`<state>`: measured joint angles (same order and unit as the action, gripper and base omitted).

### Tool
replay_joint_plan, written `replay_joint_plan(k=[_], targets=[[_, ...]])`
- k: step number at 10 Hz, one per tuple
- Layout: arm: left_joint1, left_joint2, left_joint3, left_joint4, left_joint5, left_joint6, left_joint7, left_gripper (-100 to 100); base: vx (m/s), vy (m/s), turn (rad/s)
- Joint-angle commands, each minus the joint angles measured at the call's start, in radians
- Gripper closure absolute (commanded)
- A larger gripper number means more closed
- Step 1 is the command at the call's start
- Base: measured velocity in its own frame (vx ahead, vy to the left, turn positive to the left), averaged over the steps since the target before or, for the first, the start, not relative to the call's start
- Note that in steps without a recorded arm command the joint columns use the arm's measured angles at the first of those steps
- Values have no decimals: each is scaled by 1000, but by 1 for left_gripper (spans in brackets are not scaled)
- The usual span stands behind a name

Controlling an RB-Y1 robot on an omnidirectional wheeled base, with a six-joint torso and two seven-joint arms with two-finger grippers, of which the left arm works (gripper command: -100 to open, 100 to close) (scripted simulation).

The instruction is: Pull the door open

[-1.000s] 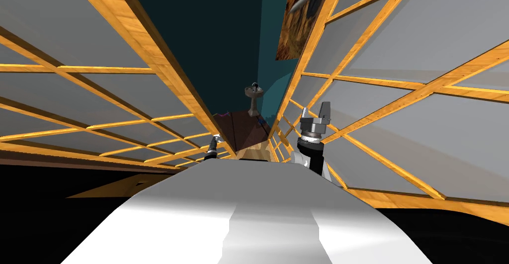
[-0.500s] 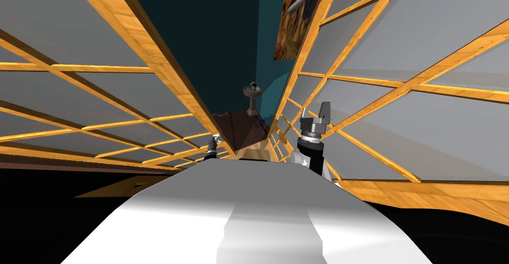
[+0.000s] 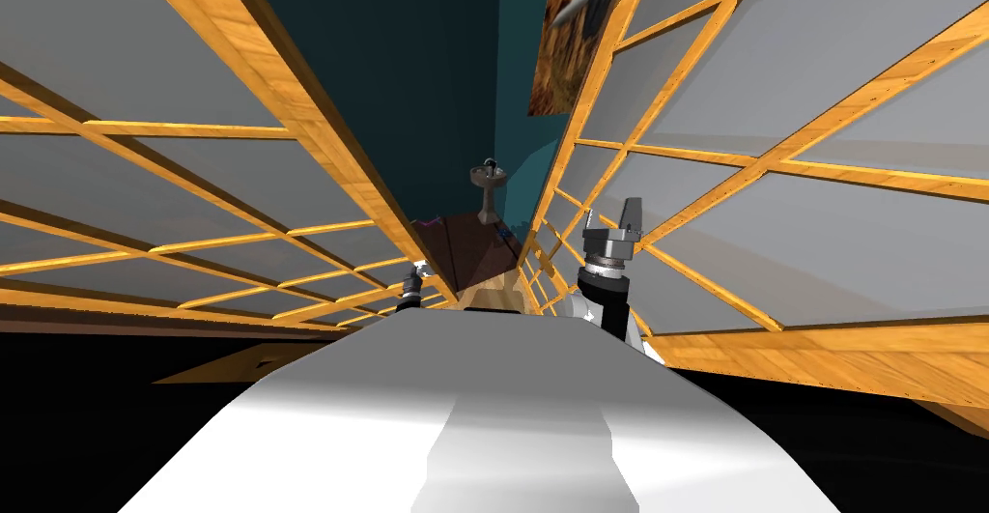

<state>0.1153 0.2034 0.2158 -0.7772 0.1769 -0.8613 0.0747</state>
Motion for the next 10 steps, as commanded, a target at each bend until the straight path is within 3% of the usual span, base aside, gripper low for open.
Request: replay_joint_plan(k=[1, 4, 5, 10], targets=[[-7, -3, -16, -4, 13, -3, 50, 100, -36, 7, -67], [-9, -1, -21, -2, 28, -2, 100, 100, -35, 8, -46], [-14, 8, -19, 25, 46, -11, 134, -100, -42, 14, -15], [-26, -4, -45, 21, 107, -10, 271, -100, -63, -10, -39]])
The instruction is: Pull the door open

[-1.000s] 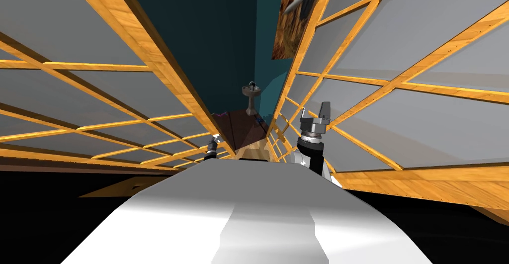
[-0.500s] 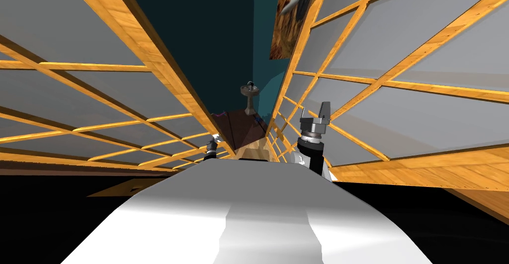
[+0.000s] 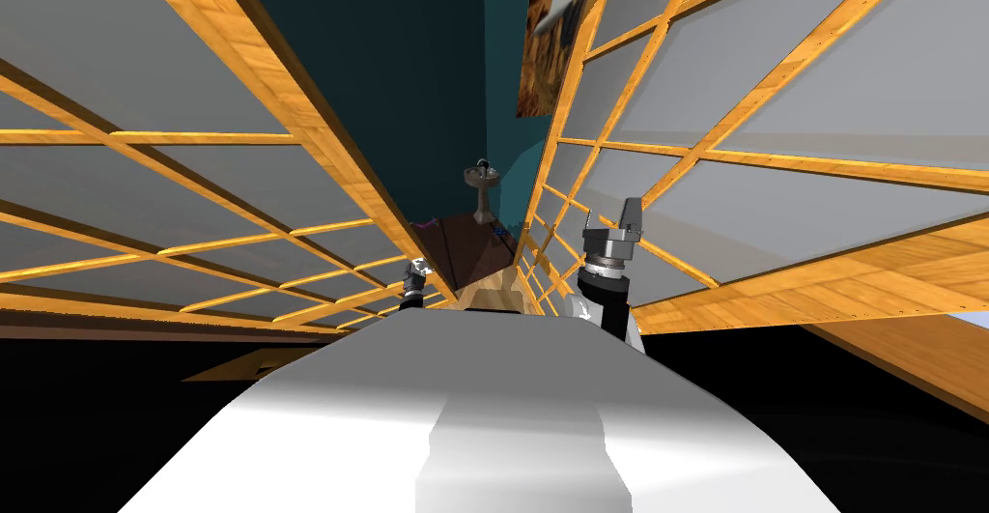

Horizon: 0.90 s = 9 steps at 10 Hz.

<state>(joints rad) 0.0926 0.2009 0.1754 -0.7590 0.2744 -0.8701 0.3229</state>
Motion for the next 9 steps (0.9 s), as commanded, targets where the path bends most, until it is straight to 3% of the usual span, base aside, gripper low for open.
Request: replay_joint_plan(k=[1, 3, 4, 6, 9], targets=[[-3, -1, -4, 2, 9, -1, 33, -100, -39, -10, -4], [-9, -8, -19, 0, 44, 0, 96, -100, -51, -2, -37], [-9, -8, -19, 0, 44, 0, 109, -100, -49, 10, -18], [-17, -15, -35, -2, 82, 1, 173, -100, -63, 9, -40], [-20, -19, -44, -4, 102, 1, 230, -100, -54, -3, -24]])
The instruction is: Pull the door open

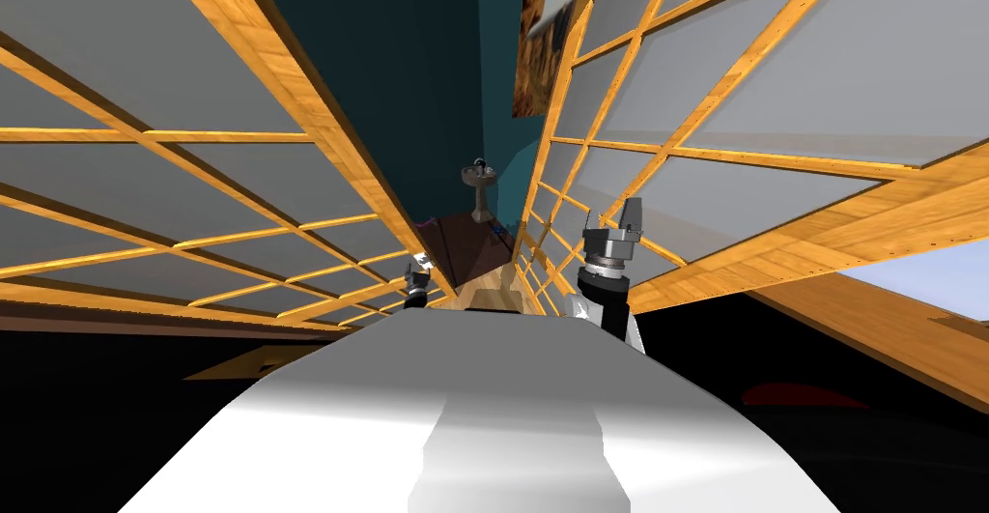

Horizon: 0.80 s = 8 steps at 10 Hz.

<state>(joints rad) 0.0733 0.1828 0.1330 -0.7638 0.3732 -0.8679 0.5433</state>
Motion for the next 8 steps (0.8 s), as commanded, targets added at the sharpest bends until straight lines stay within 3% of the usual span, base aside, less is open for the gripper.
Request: replay_joint_plan(k=[1, 2, 3, 5, 8], targets=[[-5, -4, -10, 0, 23, -1, 50, -100, -47, -1, -35], [-9, -8, -19, -1, 44, 0, 76, -100, -72, -1, -50], [-9, -8, -19, -1, 44, 0, 91, -100, -56, 9, -21], [-17, -16, -37, -4, 87, 1, 155, -100, -74, 10, -45], [-21, -20, -46, -6, 108, 1, 213, -100, -52, 7, -26]])
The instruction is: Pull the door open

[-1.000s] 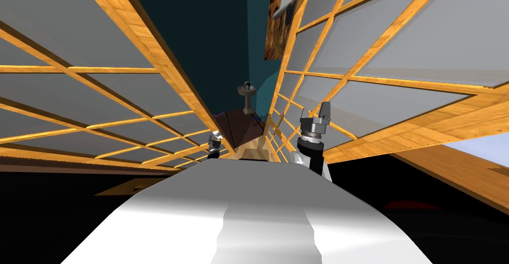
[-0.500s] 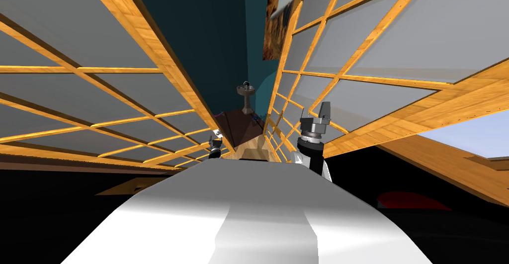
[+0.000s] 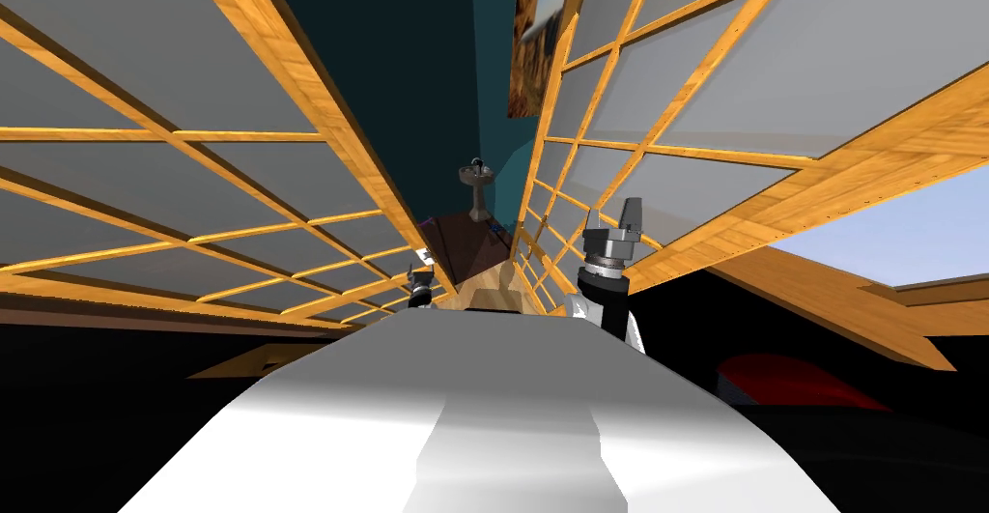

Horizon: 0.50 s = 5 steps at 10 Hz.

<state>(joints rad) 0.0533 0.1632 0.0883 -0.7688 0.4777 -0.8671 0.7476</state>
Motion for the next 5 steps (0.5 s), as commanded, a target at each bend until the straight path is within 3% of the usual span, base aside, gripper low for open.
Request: replay_joint_plan(k=[1, 2, 3, 5], targets=[[-5, -5, -10, -2, 24, 1, 50, -100, -50, 4, -29], [-9, -9, -19, -3, 45, 1, 76, -100, -83, -1, -53], [-9, -9, -19, -3, 45, 1, 90, -100, -59, 2, -24], [-16, -16, -36, -6, 84, 2, 154, -100, -60, 13, -37]])
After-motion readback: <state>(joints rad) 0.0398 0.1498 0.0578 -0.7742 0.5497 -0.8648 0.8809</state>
